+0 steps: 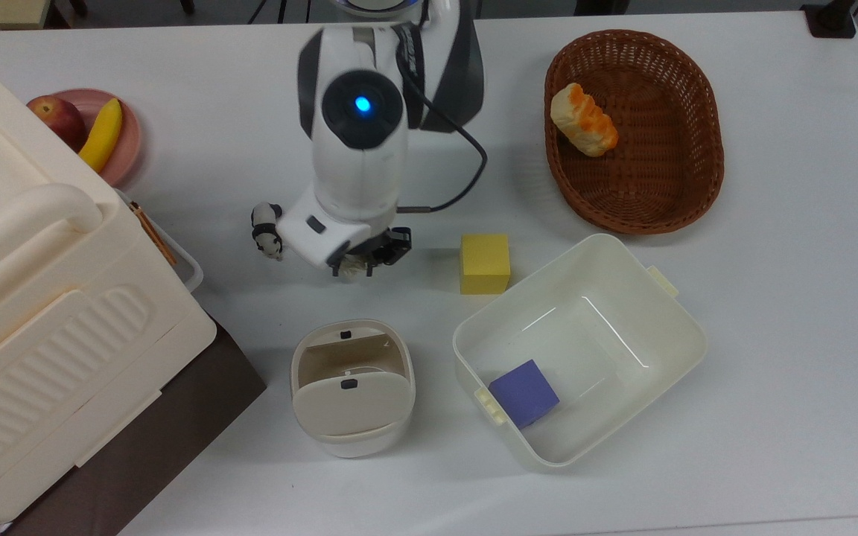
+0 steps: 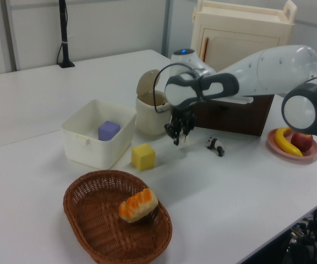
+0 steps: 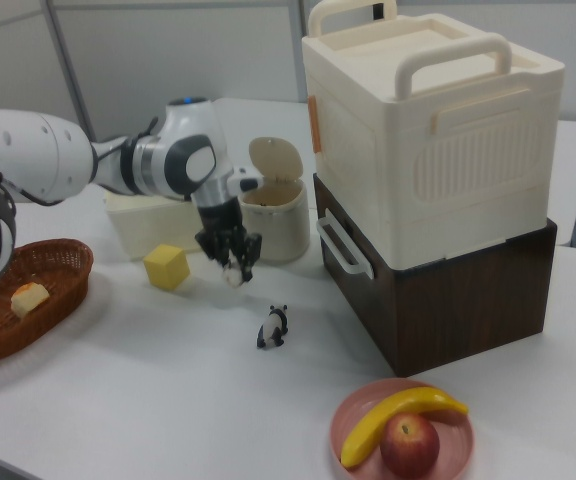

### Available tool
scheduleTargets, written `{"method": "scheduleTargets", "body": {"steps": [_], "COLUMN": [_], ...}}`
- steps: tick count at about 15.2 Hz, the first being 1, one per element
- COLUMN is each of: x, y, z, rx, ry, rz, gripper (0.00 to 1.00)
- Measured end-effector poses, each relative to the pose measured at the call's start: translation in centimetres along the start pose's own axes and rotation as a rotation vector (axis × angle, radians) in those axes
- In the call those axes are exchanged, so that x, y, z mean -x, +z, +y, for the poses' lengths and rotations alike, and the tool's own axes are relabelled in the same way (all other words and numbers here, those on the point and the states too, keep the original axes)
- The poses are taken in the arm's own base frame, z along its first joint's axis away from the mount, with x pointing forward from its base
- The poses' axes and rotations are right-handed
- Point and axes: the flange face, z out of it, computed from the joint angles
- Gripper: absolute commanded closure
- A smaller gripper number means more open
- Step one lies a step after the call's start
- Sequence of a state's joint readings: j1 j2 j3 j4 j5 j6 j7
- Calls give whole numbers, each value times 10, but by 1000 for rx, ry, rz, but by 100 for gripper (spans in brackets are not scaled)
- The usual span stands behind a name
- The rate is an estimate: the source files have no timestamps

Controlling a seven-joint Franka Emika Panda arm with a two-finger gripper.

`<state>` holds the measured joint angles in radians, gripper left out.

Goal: Grab it up and put it in the trash
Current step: 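Lift the paper ball and carry it over the white trash bin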

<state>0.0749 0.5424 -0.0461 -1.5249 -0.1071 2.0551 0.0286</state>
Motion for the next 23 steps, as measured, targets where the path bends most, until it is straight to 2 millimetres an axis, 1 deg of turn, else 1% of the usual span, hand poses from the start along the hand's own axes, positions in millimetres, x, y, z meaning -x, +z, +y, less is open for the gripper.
{"method": "scheduleTargets", "body": {"steps": [2, 4, 7, 9, 10, 11, 12, 13, 15, 17, 19, 21, 23], "x": [1, 0, -7, -18, -24, -29, -35, -40, -45, -48, -50, -52, -52], "y": [-31, -67, -117, -145, -154, -160, -162, -162, -159, -152, -144, -138, -140], "z": [19, 31, 36, 40, 42, 44, 45, 43, 36, 24, 17, 14, 14], "rx": [0, -2, -10, -9, -11, -15, -23, -34, -49, -55, -58, -52, -52], "ry": [28, 47, 60, 71, 85, 108, 134, 159, 186, 193, 204, 202, 201], "rz": [47, 104, 206, 344, 424, 498, 564, 618, 663, 663, 652, 646, 648], "gripper": [57, 56, 55, 55, 49, 14, 0, 0, 0, 0, 0, 0, 0]}}
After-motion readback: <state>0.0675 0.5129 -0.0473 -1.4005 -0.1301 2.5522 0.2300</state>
